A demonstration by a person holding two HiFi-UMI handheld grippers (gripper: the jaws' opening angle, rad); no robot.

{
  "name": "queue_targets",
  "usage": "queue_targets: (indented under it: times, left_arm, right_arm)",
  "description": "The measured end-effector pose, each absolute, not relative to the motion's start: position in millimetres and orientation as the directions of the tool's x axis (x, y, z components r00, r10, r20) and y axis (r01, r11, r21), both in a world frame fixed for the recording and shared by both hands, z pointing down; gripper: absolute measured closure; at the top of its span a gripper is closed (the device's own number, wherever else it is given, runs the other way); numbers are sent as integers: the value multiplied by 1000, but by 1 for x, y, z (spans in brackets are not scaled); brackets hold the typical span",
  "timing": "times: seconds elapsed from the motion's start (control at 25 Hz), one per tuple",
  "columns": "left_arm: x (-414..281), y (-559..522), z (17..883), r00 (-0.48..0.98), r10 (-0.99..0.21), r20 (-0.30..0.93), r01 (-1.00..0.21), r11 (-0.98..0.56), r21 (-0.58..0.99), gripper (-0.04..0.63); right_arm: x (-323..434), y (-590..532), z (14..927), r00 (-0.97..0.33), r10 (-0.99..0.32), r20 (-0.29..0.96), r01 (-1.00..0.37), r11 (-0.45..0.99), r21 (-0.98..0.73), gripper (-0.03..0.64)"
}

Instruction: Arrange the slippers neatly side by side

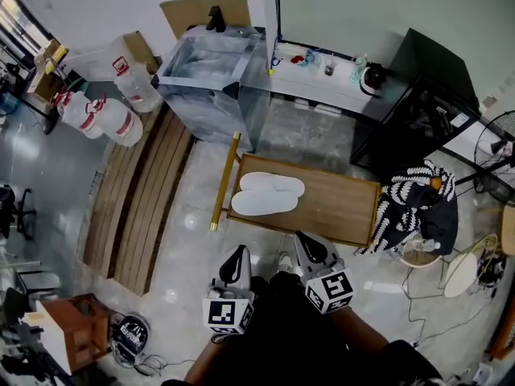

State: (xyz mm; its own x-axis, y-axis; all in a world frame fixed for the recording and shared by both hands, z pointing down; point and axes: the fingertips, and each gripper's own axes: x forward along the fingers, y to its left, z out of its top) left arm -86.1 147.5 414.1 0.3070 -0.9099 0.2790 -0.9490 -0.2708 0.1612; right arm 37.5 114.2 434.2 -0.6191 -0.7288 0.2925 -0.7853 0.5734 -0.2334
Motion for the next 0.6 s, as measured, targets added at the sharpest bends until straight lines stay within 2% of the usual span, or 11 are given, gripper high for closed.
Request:
queue_targets:
  times: [0.6]
  left_arm:
    - [-98, 95, 422, 326, -905, 272, -944, -295, 150, 578]
  right_arm:
    - [16, 65, 453, -613, -715, 337, -788, 584, -196, 604]
